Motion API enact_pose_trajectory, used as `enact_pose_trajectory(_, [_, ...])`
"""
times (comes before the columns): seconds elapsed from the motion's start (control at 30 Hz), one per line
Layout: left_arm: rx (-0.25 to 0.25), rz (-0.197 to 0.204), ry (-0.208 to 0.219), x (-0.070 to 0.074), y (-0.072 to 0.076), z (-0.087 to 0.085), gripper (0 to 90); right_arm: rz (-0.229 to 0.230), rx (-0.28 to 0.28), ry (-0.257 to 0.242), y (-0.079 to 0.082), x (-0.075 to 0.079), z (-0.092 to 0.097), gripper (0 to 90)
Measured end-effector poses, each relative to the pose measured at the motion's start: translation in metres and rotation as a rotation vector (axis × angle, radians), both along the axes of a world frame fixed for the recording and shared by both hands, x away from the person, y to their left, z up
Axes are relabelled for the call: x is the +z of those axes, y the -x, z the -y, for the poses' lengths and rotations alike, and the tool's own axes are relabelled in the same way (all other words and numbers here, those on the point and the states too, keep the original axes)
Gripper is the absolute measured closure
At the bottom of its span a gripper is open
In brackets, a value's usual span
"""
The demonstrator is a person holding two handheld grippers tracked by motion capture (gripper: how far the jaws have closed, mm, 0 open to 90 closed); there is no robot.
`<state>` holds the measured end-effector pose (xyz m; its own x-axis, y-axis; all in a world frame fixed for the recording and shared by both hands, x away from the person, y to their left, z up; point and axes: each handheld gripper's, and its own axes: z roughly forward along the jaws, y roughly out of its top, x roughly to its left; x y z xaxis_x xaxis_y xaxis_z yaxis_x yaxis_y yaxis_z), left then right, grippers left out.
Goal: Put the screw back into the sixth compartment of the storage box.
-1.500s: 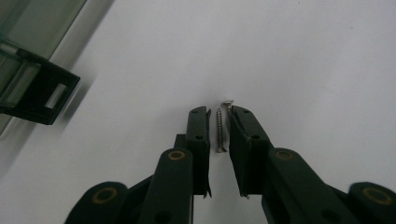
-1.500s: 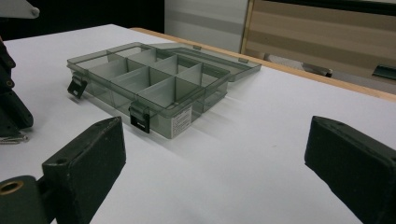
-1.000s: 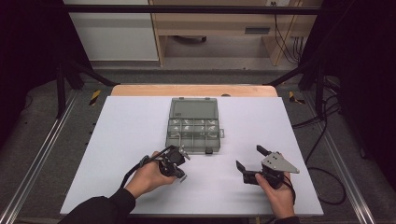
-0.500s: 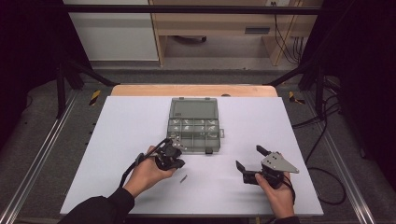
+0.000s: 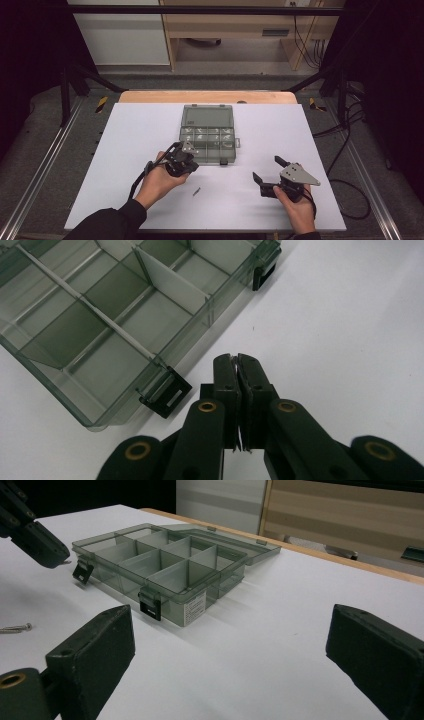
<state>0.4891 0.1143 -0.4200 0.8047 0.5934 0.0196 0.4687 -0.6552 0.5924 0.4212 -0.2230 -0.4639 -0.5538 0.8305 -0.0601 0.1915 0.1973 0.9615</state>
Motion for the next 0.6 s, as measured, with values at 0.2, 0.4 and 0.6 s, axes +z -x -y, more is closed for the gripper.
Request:
enact_pose_trajectory(0.2, [0.003,0.019,0.003,0.006,-0.002,0.002,88.0,0.000,0.000,-0.003,0.000,0.000,0.001,5.6])
enact_pose_trajectory(0.4, [0.008,0.028,0.003,0.013,-0.006,0.003,88.0,-0.004,-0.002,-0.007,0.000,-0.001,0.001,5.6])
enact_pose_trajectory(0.6, [0.040,0.021,0.054,0.018,-0.011,0.004,88.0,-0.005,0.000,-0.007,0.000,-0.001,0.001,5.6])
